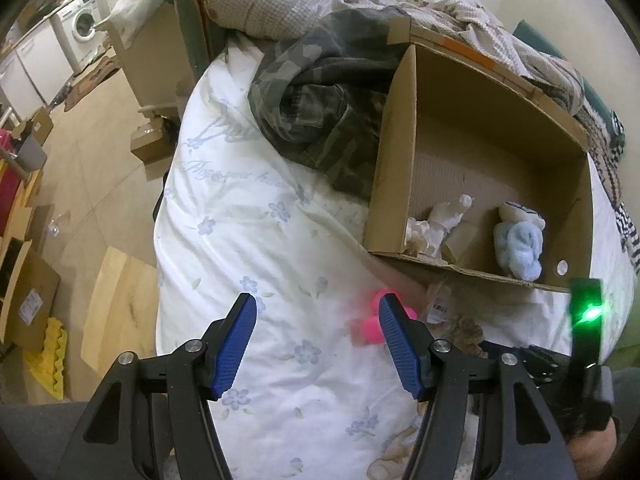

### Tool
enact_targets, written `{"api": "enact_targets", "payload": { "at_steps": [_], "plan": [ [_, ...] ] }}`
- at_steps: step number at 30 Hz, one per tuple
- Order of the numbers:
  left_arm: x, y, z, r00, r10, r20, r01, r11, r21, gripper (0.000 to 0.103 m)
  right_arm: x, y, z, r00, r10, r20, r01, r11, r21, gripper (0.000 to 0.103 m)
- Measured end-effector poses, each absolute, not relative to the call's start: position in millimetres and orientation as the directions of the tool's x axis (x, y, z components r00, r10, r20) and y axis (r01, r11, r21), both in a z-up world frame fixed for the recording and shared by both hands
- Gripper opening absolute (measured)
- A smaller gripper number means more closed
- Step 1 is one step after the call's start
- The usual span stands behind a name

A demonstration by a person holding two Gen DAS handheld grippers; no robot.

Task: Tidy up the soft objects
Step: 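Grasp the pink heart with the left tool while the right tool grasps the lace sock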

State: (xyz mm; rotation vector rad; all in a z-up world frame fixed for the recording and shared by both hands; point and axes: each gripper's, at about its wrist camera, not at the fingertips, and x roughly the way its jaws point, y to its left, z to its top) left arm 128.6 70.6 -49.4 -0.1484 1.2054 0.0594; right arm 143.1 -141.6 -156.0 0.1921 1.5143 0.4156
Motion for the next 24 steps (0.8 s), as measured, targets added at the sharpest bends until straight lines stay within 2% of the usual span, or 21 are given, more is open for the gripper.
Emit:
{"api": "enact_targets", "payload": {
  "at_steps": [1, 2, 3, 4, 5, 7, 15, 24],
  "plan": [
    [129, 71, -50, 0.355, -0.034, -0.934, -0.125, 0.989, -0.083, 0.061, 142, -137, -158, 0.005, 0.337, -0.942, -0.168, 0.928, 0.331, 0.064],
    [130, 70, -52, 0.35, -0.034, -0.936, -0.127, 0.988, -0.084, 0.061, 141, -134, -159, 0.008, 0.306, -0.952, -0.191, 0.935, 0.299, 0.057],
    [130, 70, -54, 0.344, -0.038, -0.938, -0.127, 0.988, -0.086, 0.061, 141, -133, -158, 0.012, 0.301, -0.953, -0.204, 0.934, 0.293, 0.046],
    [131, 70, -56, 0.337, -0.04, -0.941, -0.127, 0.988, -0.087, 0.061, 142, -135, -156, 0.015, 0.307, -0.952, -0.201, 0.933, 0.298, 0.034],
    [132, 69, -58, 0.333, -0.041, -0.942, -0.125, 0.988, -0.088, 0.061, 143, -138, -155, 0.012, 0.323, -0.946, -0.19, 0.93, 0.315, 0.016],
    [133, 67, -60, 0.327, -0.045, -0.944, -0.12, 0.989, -0.089, 0.061, 143, -143, -151, 0.018, 0.351, -0.936, -0.177, 0.923, 0.343, 0.013],
    [146, 45, -84, 0.266, -0.097, -0.959, -0.093, 0.988, -0.126, 0.061, 132, -180, -116, 0.132, 0.459, -0.879, -0.124, 0.887, 0.445, 0.012],
    [165, 22, -116, 0.168, -0.148, -0.975, -0.103, 0.981, -0.167, 0.06, 127, -219, -94, 0.226, 0.489, -0.843, -0.042, 0.869, 0.493, 0.012]
  ]
}}
